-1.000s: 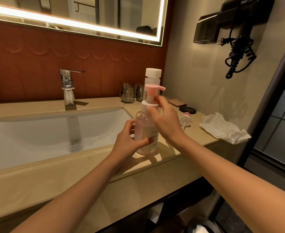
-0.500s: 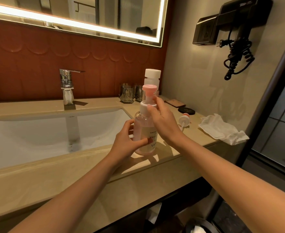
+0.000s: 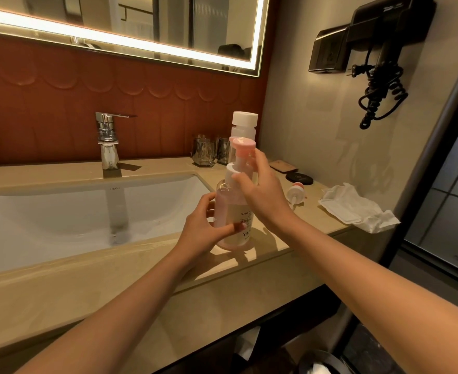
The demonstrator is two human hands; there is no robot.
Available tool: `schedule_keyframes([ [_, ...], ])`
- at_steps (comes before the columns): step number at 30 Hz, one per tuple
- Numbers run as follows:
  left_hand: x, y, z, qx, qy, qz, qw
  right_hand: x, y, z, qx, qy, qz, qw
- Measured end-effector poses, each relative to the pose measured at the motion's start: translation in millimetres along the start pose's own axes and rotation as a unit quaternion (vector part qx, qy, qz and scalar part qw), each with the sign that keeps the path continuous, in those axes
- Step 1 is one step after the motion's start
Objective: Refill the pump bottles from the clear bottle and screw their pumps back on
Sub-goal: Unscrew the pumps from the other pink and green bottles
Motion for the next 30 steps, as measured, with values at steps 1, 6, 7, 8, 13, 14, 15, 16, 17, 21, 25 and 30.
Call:
schedule_keyframes([
  [1,0.1,0.1,0.1,-0.002,0.002,0.0,1.0,0.0,-0.1,0.4,-0.001,0.015,-0.004,1.0],
  [6,-0.3,0.2,-0.4,0.003,-0.004,0.001,1.0,-5.4,-1.2,2.9,-0.005,0.071,-0.05,0.996],
  [7,-0.5,0.1,-0.2,0.003,-0.004,0.002,1.0,-5.5,-1.5,2.7,-0.004,0.061,-0.045,0.997],
  [8,-0.5,0.2,-0.1,0.001,-0.002,0.002,1.0,-4.6,-1.6,2.1,-0.002,0.047,-0.034,0.998],
  [13,0.6,0.5,-2.0,-0.002,0.002,0.003,1.0,2.0,-0.1,-0.6,0.005,0.043,-0.002,0.999],
  [14,0.5,0.4,-1.7,-0.002,0.002,0.003,1.0,0.2,-0.8,-0.2,0.002,0.058,-0.02,0.998],
  [15,0.1,0.3,-1.2,-0.001,0.0,0.002,1.0,-2.3,-1.4,0.6,0.001,0.071,-0.039,0.997],
  [16,-0.2,0.2,-0.7,0.002,-0.003,0.002,1.0,-4.5,-2.2,1.2,0.002,0.079,-0.055,0.995],
  [17,-0.5,0.3,-0.5,0.005,-0.006,0.003,1.0,-6.2,-2.9,1.0,0.005,0.082,-0.062,0.995],
  [21,-1.0,1.0,-1.6,0.004,-0.001,0.003,1.0,-4.1,-2.5,-0.5,0.014,0.032,-0.027,0.999],
  [25,-0.6,1.4,-2.8,0.003,-0.003,0.001,1.0,-1.3,-1.6,-2.4,0.034,-0.002,0.001,0.999],
  [30,-0.4,2.1,-2.3,-0.004,0.01,0.004,1.0,-5.7,-1.7,-3.4,0.027,0.063,-0.059,0.996],
])
Point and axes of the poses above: each hand's wrist, its own y-axis away from the middle knuckle, its own x-axis out of the palm, z = x × y, the point moved 5 cm from there along -y, towards the middle knuckle, and after that the axes turned 5 degrees about -y, right-handed, at the moved point
